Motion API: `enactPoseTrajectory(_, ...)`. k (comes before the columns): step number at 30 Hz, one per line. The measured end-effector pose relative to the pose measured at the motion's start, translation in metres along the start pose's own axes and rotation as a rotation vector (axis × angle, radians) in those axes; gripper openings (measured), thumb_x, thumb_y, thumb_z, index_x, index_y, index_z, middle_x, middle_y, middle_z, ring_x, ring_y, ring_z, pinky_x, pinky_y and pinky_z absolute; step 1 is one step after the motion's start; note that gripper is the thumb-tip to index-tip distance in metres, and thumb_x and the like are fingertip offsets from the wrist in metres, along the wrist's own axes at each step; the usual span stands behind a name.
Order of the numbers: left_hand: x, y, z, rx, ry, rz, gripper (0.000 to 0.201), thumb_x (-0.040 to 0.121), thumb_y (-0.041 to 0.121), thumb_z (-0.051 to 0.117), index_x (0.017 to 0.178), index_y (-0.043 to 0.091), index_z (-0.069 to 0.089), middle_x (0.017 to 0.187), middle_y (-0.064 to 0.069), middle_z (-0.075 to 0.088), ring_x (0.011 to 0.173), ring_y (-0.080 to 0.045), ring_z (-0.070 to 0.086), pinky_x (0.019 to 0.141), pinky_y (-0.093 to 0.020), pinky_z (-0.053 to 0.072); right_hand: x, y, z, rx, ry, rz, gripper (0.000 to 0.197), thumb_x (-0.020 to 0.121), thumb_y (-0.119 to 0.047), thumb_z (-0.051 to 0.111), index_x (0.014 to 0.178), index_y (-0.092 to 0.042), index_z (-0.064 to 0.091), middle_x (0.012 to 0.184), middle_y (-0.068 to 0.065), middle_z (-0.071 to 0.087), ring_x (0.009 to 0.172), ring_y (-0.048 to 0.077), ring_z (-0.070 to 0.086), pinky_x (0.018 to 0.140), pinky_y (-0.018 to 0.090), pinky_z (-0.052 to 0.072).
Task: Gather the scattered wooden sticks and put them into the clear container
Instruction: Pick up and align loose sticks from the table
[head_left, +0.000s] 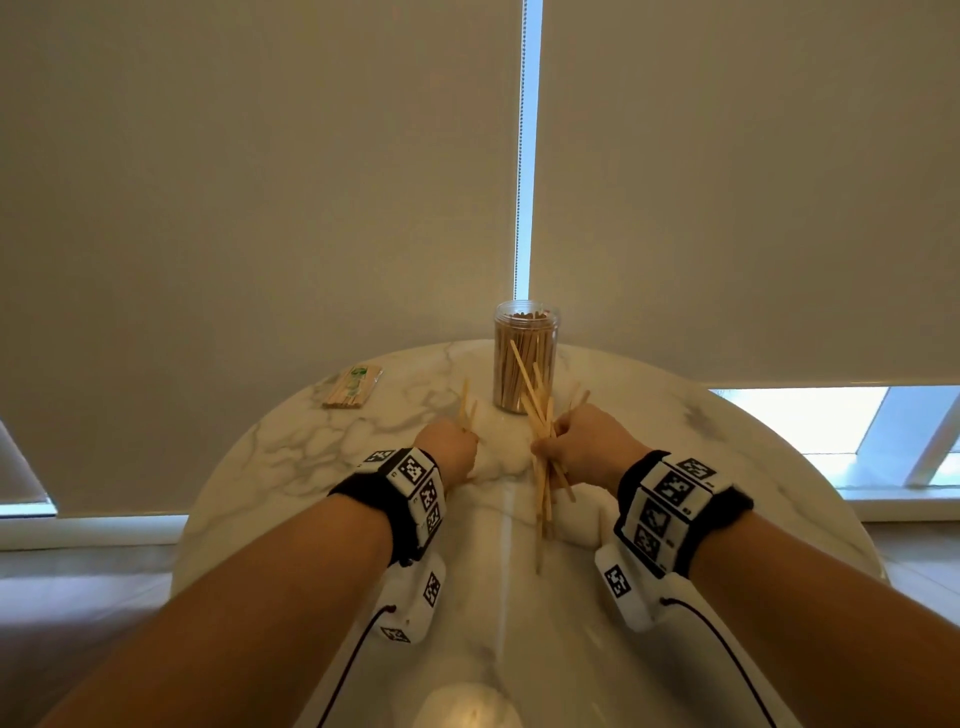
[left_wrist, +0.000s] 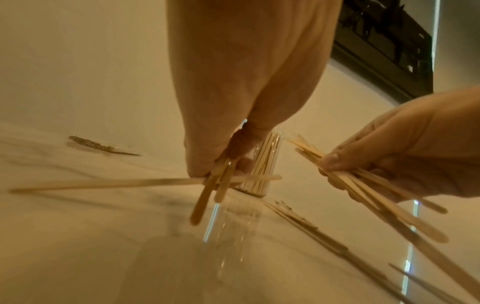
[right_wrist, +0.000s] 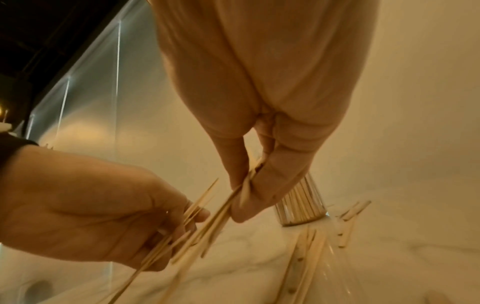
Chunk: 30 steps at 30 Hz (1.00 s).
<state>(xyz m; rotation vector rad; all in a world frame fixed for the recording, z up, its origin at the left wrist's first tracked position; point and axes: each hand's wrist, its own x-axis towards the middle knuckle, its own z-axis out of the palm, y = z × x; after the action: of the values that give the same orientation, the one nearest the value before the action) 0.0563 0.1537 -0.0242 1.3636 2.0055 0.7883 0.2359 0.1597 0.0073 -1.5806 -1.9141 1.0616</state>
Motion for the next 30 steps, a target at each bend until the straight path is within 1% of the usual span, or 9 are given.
enactPoseTrajectory(4, -0.011, 0.013, -0.004, -0.443, 0.001, -0.054, 0.033, 0.1, 0.007, 0.035, 0.07, 0.015, 0.044, 0.066, -0.002, 0.041, 0.055, -0.013, 0.037, 0.055, -0.028, 0.033, -0.001, -0.004, 0.006, 0.053, 0.033, -0.086, 0.02, 0.094, -0.018, 0.066, 0.095, 0.001, 0.07, 0.079, 0.012, 0.075, 0.067, 0.019, 0.075, 0.068, 0.033, 0.064)
enactPoseTrajectory(8, -0.025, 0.033, 0.0, -0.746, 0.047, -0.099, 0.022, 0.099, 0.012, 0.035, 0.088, 0.009, 0.054, 0.066, -0.003, 0.047, 0.053, -0.014, 0.037, 0.051, -0.025, 0.031, -0.007, -0.011, 0.021, 0.065, 0.024, -0.179, 0.014, 0.095, -0.016, 0.064, 0.093, -0.004, 0.07, 0.081, 0.01, 0.074, 0.07, 0.02, 0.074, 0.065, 0.029, 0.063)
enactPoseTrajectory(10, -0.027, 0.039, 0.005, -0.772, 0.029, -0.071, 0.039, 0.097, 0.041, 0.039, 0.089, 0.01, 0.062, 0.069, -0.004, 0.057, 0.057, -0.017, 0.05, 0.056, -0.025, 0.041, -0.009, -0.015, 0.027, 0.028, 0.029, -0.235, 0.014, 0.096, -0.018, 0.062, 0.09, -0.008, 0.07, 0.079, 0.007, 0.074, 0.067, 0.017, 0.074, 0.064, 0.03, 0.063)
enactPoseTrajectory(13, -0.025, 0.041, 0.007, -0.696, -0.043, -0.033, 0.093, 0.067, 0.094, 0.038, 0.1, 0.011, 0.064, 0.084, -0.008, 0.071, 0.081, -0.026, 0.071, 0.076, -0.041, 0.059, -0.01, -0.018, 0.03, -0.014, 0.055, -0.29, 0.018, 0.095, -0.01, 0.056, 0.084, -0.008, 0.069, 0.071, 0.006, 0.073, 0.06, 0.016, 0.072, 0.062, 0.032, 0.063)
enactPoseTrajectory(16, -0.024, 0.035, 0.008, -0.592, -0.004, 0.09, 0.064, 0.079, 0.07, 0.059, 0.105, 0.012, 0.062, 0.096, -0.009, 0.073, 0.09, -0.027, 0.071, 0.083, -0.05, 0.058, -0.009, -0.019, 0.031, -0.077, 0.085, -0.33, 0.014, 0.092, -0.006, 0.055, 0.087, -0.007, 0.068, 0.072, 0.008, 0.072, 0.062, 0.019, 0.072, 0.065, 0.038, 0.063)
enactPoseTrajectory(20, -0.025, 0.033, 0.004, -0.567, 0.109, 0.12, 0.025, 0.101, 0.035, 0.046, 0.102, 0.015, 0.061, 0.094, -0.007, 0.067, 0.085, -0.023, 0.064, 0.089, -0.045, 0.055, -0.013, -0.017, 0.032, -0.036, 0.088, -0.419, 0.018, 0.096, -0.018, 0.058, 0.089, -0.013, 0.073, 0.073, 0.002, 0.074, 0.065, 0.013, 0.073, 0.07, 0.036, 0.063)
enactPoseTrajectory(24, -0.024, 0.032, -0.005, -0.692, 0.232, 0.123, 0.025, 0.105, 0.029, 0.039, 0.099, 0.012, 0.055, 0.074, -0.002, 0.056, 0.067, -0.017, 0.055, 0.066, -0.033, 0.05, -0.016, -0.015, 0.035, -0.005, 0.013, -0.416, 0.008, 0.092, -0.017, 0.068, 0.096, -0.013, 0.074, 0.081, -0.001, 0.076, 0.072, 0.01, 0.074, 0.079, 0.037, 0.062)
enactPoseTrajectory(26, -0.022, 0.03, -0.009, -0.842, 0.208, 0.111, 0.022, 0.106, 0.029, 0.039, 0.095, 0.015, 0.053, 0.071, -0.002, 0.049, 0.069, -0.019, 0.054, 0.066, -0.033, 0.053, -0.018, -0.015, 0.035, 0.036, -0.004, -0.387, 0.006, 0.089, -0.014, 0.072, 0.095, -0.013, 0.071, 0.084, 0.0, 0.076, 0.074, 0.011, 0.074, 0.079, 0.037, 0.062)
enactPoseTrajectory(30, -0.023, 0.03, -0.016, -1.006, 0.24, 0.148, 0.021, 0.106, 0.032, 0.037, 0.095, 0.018, 0.048, 0.066, 0.001, 0.042, 0.051, -0.013, 0.043, 0.05, -0.03, 0.046, -0.026, -0.02, 0.032, -0.013, -0.115, -0.284, 0.038, 0.08, -0.033, 0.082, 0.107, -0.015, 0.063, 0.1, 0.0, 0.072, 0.082, 0.014, 0.073, 0.078, 0.032, 0.062)
